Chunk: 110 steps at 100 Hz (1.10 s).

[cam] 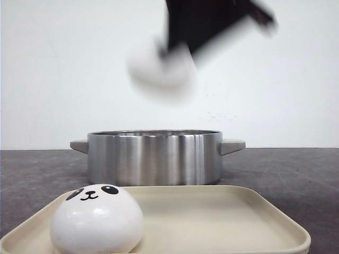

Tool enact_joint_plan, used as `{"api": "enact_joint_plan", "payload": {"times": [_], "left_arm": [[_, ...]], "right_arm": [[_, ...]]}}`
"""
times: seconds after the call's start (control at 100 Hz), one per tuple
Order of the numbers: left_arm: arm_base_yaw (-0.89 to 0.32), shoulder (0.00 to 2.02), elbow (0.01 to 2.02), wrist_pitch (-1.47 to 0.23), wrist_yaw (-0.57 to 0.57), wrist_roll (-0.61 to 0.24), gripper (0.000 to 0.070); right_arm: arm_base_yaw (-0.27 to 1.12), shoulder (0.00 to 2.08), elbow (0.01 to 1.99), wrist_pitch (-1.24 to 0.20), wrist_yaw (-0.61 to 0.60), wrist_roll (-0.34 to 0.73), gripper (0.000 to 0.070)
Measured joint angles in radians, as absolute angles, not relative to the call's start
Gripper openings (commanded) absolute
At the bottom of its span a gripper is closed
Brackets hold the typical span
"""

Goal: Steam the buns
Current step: 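Lower the right gripper onto the near panda bun beside it and grasp, then carry the bun with the right gripper into the pot and release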

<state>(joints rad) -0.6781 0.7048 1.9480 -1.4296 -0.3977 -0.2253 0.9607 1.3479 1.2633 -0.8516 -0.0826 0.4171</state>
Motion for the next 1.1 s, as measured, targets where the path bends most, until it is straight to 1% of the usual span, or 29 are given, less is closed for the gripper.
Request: {"api": "enact_joint_plan", "payload": {"times": [0.12, 0.27, 0.4, 0.52, 0.68, 0.83, 0.99, 1.1], "left_arm": [[-0.678, 0.705, 1.948, -1.430, -0.411, -0.225, 0.0514], [-0.678, 0.705, 1.948, -1.430, -0.421, -0.225, 0.0514], [-0.678, 0.705, 1.948, -1.430, -0.421, -0.225, 0.0514], [-0.678, 0.705, 1.948, -1.430, -0.421, -0.226, 0.0514], [-0.678, 0.705, 1.948, -1.430, -0.421, -0.233, 0.0514], [-0.678, 0.705, 1.948, -1.430, -0.421, -0.249, 0.0514], [-0.678, 0.705, 1.948, -1.430, -0.421, -0.252, 0.0514], [-0.678, 0.705, 1.948, -1.430, -0.421, -0.254, 0.0514]], "right_arm": [[0.936, 1.337, 1.439, -0.851, -0.006, 0.369, 0.0000], [0.824, 1.436, 1.642, -0.884, -0.003, 0.294, 0.0000], [0.738, 1.558, 1.742, -0.931, -0.002, 0.223, 0.0000], [0.677, 1.669, 1.757, -0.963, -0.003, 0.188, 0.0000], [0.633, 1.805, 1.757, -1.021, -0.025, 0.171, 0.0000], [0.627, 1.885, 1.757, -1.029, -0.036, 0.160, 0.0000], [0.625, 1.942, 1.757, -1.023, -0.087, 0.156, 0.0000], [0.624, 1.982, 1.757, -1.034, -0.095, 0.155, 0.0000]]}}
